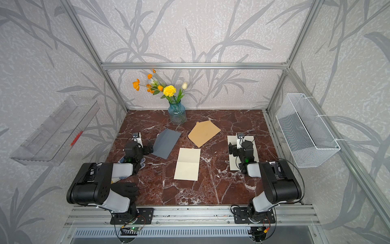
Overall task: Fold the letter paper in half and place it into the envelope
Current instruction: Pick up the letter paper from the center of the board.
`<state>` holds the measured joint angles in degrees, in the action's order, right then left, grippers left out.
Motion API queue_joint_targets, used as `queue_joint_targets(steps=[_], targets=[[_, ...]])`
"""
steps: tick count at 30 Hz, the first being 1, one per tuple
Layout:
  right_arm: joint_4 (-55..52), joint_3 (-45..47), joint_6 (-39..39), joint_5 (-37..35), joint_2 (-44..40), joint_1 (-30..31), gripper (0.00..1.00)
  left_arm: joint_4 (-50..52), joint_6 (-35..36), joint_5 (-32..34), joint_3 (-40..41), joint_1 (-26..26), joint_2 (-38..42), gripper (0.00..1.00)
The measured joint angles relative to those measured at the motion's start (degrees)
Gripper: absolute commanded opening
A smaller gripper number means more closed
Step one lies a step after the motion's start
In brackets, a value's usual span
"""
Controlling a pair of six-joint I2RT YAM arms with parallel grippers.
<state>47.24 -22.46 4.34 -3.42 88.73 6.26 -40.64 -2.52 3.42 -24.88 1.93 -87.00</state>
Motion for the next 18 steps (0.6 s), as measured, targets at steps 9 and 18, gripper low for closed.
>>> queue_joint_targets(steps=[9,18], targets=[[-24.15,-17.64,1.36,-5.14,-5.53,4.09,0.99,20.63,-0.04,-2.08,-15.69,-0.52,6.25,0.99],[-54.62,-39.21,-1.42,-13.73,0.48,11.5,0.99,39.23,-5.18,-1.99,-26.53,-10.25,7.98,0.99]])
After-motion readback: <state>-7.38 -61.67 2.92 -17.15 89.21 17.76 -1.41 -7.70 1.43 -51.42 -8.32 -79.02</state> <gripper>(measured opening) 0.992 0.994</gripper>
